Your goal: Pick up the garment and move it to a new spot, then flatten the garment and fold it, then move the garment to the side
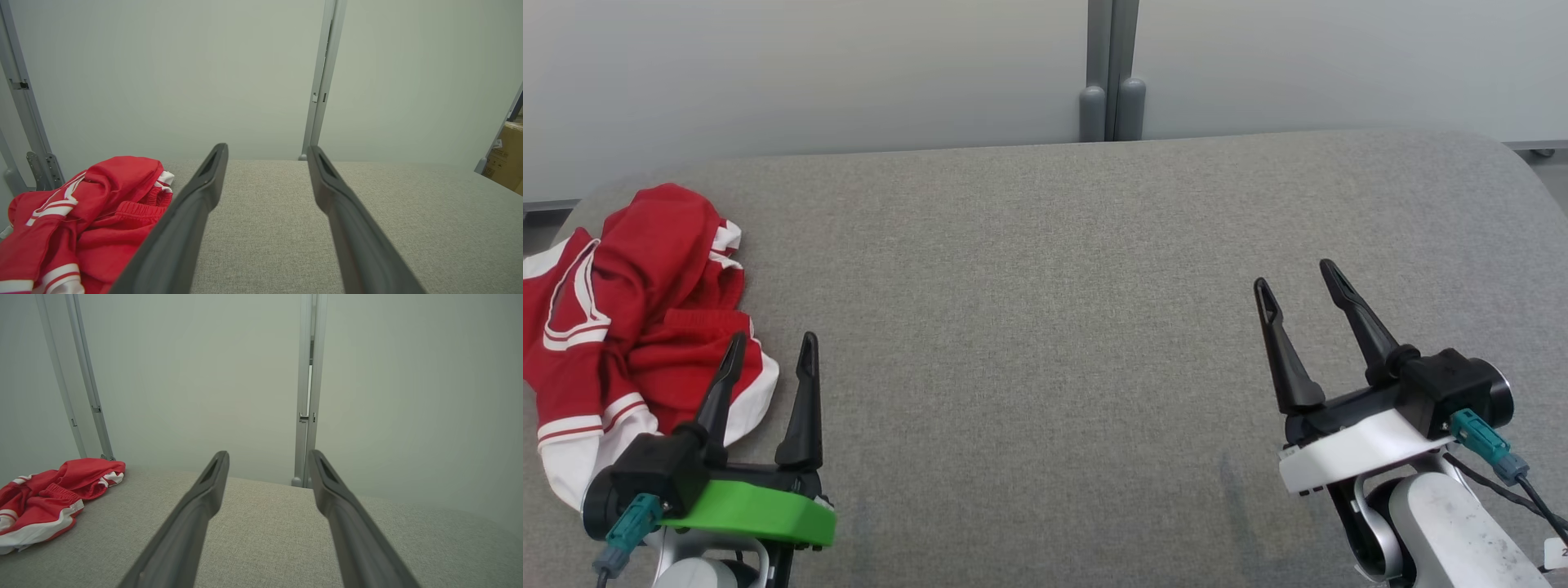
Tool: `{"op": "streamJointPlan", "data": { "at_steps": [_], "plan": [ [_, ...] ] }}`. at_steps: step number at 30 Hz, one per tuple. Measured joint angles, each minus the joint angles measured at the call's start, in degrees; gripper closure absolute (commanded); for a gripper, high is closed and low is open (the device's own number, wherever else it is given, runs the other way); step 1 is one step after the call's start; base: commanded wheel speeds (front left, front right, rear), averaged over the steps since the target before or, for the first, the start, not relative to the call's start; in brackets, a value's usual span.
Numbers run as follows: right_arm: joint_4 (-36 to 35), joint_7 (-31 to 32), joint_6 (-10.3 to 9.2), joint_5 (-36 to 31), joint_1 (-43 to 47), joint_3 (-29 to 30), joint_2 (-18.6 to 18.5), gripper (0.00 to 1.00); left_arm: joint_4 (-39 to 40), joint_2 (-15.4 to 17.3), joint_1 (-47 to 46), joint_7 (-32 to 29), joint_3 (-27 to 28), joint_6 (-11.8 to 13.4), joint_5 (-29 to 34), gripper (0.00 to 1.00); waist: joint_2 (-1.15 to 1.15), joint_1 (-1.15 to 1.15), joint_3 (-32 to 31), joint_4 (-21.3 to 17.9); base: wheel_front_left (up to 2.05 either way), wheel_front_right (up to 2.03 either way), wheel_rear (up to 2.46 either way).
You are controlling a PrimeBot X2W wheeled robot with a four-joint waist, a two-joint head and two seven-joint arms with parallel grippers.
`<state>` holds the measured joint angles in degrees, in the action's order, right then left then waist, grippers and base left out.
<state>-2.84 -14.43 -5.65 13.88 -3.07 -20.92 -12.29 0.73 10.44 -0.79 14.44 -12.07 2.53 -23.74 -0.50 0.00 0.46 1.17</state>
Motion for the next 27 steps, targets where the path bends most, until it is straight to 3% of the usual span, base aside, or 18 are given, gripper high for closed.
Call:
{"op": "streamJointPlan", "data": {
  "at_steps": [13, 27],
  "plan": [
    [0.0, 0.0, 0.01, 0.0, 0.0, 0.4, 0.1, 0.0, -0.5, -0.6, 0.0, 0.0, 0.1, -0.3, 0.3, 0.0, 0.0, 0.0, -0.3, 0.7, 0.0, 0.0, 0.0],
    [-0.1, 0.0, 0.44, 0.2, 0.1, 0.4, 0.8, 0.0, -2.4, -0.8, -0.1, 0.0, 0.3, -0.5, 0.8, 0.0, 0.0, 0.0, -0.6, 6.2, 0.0, 0.0, 0.0]
  ]
}}
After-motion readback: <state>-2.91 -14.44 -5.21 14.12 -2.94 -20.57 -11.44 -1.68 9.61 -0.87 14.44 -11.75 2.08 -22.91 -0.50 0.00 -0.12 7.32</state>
